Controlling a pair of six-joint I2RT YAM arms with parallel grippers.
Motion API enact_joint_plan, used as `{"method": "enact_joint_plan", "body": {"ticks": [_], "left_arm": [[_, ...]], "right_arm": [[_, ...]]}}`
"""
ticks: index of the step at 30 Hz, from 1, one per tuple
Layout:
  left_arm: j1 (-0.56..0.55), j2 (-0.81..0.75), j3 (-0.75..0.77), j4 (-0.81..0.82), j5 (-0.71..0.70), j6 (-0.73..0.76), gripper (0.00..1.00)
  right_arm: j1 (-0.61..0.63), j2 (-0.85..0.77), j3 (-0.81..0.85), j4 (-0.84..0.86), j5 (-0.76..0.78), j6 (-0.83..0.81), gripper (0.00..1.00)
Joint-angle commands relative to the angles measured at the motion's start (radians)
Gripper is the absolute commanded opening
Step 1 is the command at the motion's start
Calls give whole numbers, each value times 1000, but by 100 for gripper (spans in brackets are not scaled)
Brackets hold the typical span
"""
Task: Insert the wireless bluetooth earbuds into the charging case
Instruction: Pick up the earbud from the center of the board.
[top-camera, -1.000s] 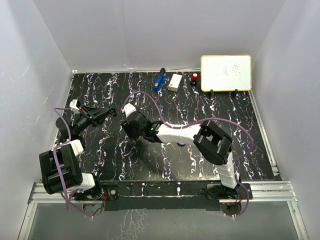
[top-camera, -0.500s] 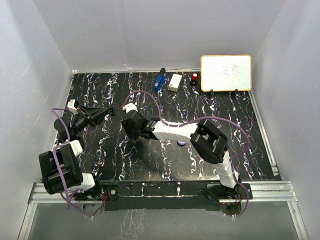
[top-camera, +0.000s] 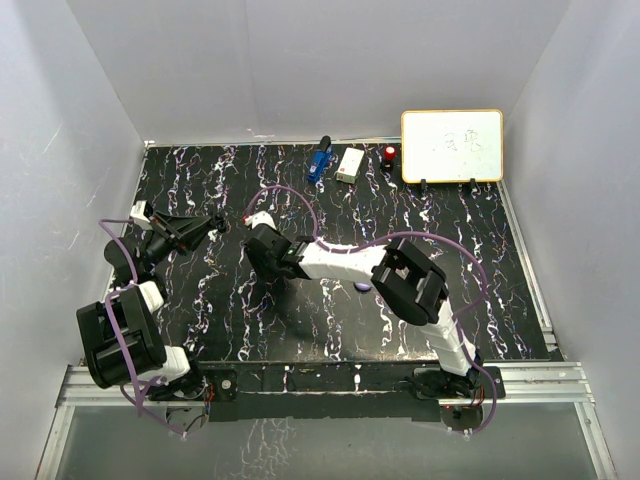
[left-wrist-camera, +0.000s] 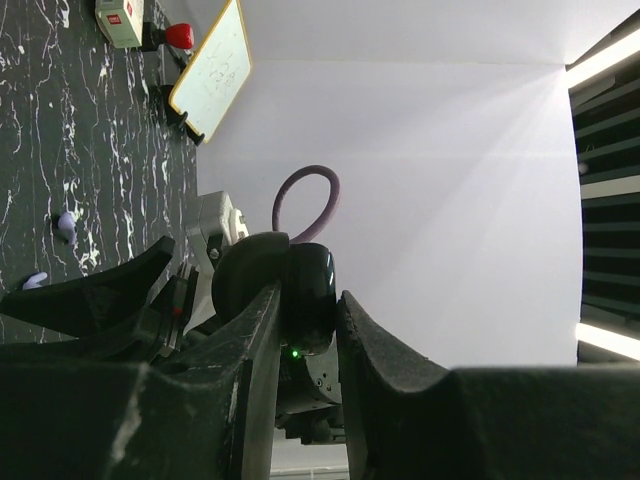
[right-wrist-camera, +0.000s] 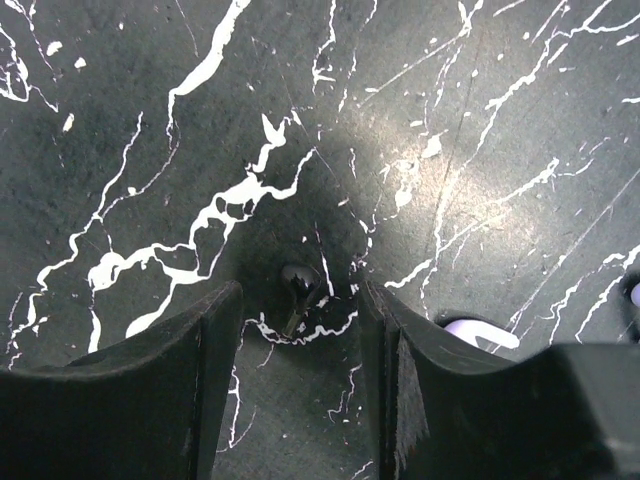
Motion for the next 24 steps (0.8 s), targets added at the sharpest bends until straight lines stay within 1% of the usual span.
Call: {"method": "enact_joint_plan", "body": {"ticks": [1,10,17,24], "left_arm": [[16,-2,-4,91,23,-31,0],[28,-2,-4,113,28,-46,0],[32,-2,-8,129,32,-54,0],[37,22,-10,142,34,-61,0]], "right_arm": [[0,16,62,6,20,18,47],[1,37,74,-10,16,30,44],[1,52,78,-10,6,33,39],[1,67,84,-12,-1,36,38]]}}
